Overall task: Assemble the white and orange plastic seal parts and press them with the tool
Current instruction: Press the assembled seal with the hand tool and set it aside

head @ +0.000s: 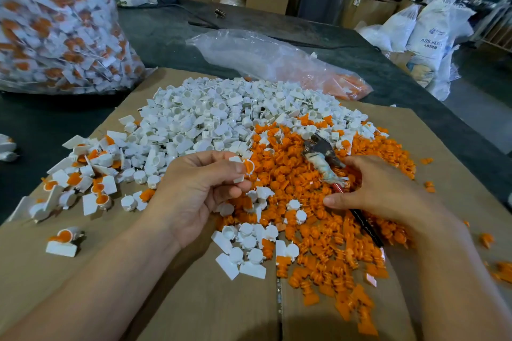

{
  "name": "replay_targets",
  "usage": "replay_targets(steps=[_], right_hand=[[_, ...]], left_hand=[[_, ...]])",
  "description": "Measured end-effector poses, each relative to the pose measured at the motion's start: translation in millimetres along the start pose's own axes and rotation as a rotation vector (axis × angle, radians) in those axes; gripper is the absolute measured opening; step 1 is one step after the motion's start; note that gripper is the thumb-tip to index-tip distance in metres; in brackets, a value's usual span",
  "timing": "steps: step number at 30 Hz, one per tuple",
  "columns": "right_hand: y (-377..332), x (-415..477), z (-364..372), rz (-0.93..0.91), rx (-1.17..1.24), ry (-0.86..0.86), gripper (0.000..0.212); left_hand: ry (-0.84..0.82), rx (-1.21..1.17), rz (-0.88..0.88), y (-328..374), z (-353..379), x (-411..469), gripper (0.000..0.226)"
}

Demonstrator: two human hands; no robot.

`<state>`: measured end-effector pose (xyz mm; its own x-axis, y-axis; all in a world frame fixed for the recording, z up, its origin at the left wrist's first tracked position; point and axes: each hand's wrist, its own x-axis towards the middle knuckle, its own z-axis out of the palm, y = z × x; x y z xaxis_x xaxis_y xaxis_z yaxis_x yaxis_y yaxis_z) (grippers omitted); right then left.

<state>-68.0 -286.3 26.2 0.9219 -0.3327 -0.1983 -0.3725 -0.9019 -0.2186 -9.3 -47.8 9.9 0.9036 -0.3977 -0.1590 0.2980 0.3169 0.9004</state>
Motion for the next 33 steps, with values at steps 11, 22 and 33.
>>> replay_targets(steps=[11,22,33], right_hand=[[-0.6,-1.1,-1.1,0.037,0.108,0.205,0.081],[-30.4,-20.0,-0.2,-0.282,0.43,0.444,0.024],[-45.7,-22.8,6.3,-0.42,0.033,0.534,0.027]], left_hand=[[-0.002,0.003,0.011,0.4,-0.3,0.3,0.011],[0.023,-0.035,0.053,2.2,-0.3,3.8,0.005],[0.025,-0.063,0.286,7.1,8.2,9.1,0.005]])
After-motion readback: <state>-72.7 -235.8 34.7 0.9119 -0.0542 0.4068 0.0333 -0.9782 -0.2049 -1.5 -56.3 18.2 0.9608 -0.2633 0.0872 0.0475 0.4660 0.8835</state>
